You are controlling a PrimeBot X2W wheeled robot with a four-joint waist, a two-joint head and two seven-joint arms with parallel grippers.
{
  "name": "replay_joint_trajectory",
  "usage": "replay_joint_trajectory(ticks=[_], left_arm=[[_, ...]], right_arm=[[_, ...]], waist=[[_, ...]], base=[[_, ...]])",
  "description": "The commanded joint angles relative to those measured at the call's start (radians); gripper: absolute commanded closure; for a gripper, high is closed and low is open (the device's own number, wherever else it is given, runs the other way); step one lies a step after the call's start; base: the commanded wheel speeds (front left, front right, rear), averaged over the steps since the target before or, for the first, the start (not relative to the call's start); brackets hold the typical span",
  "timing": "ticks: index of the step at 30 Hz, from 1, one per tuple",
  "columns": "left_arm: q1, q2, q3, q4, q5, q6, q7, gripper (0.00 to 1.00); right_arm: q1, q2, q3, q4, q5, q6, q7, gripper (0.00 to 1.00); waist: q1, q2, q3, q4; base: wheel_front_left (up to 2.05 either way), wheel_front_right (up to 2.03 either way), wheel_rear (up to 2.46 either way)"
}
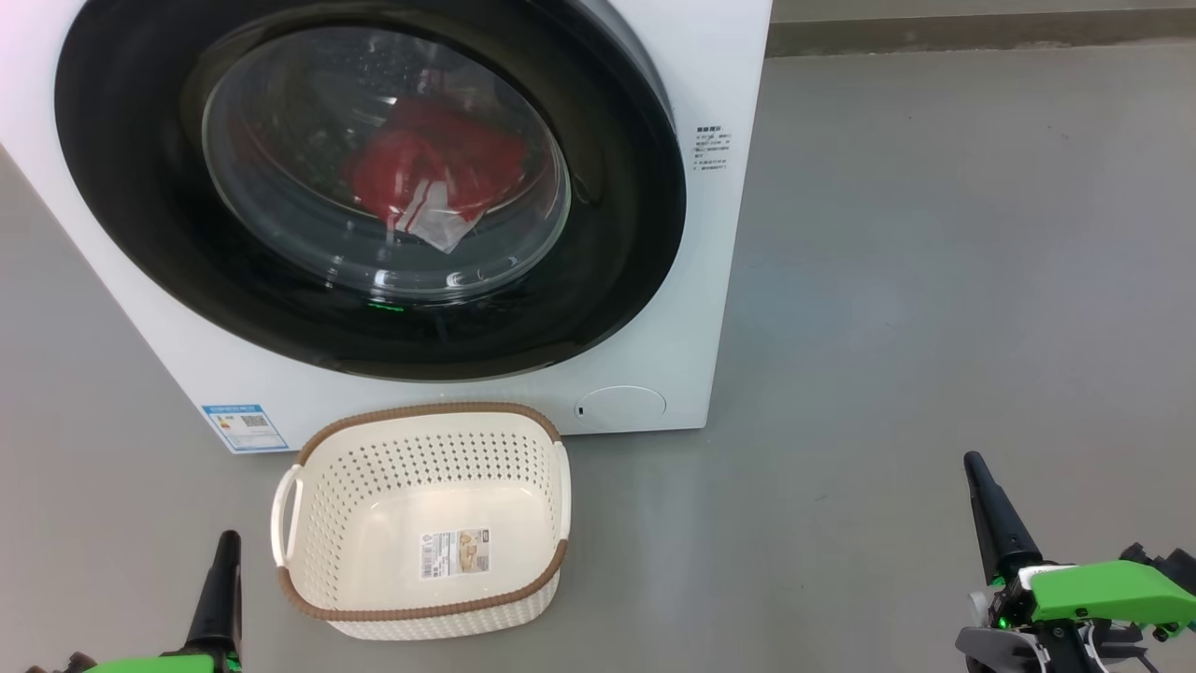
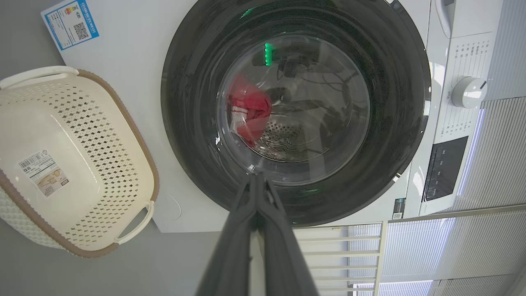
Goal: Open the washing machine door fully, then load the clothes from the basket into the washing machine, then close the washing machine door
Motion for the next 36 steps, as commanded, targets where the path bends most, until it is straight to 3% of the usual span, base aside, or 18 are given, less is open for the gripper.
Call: replay_joint_trajectory(ticks=[1, 10, 36], left_arm=[[-0.047, 0.010, 0.036, -0.016, -0.032, -0.003, 0.010, 1.00], [-0.055, 0.006, 0.050, -0.007, -0.113, -0.003, 0.035, 1.00], [-0.055, 0.001, 0.057, -0.006, -0.108, -0.003, 0.040, 1.00]], right_arm=[[0.003, 0.001, 0.008, -0.033, 0.028, -0.001, 0.009, 1.00], [0.010, 0.016, -0.017, -0.039, 0.099, -0.001, 0.034, 1.00], [0.010, 0.018, -0.020, -0.039, 0.097, -0.001, 0.036, 1.00]], waist=[[-0.0001, 0.0000, 0.000, 0.000], [-0.0001, 0.0000, -0.003, 0.003], [-0.0001, 0.0000, -0.003, 0.003]], base=[[0.00, 0.00, 0.00], [0.00, 0.00, 0.00], [0.00, 0.00, 0.00]])
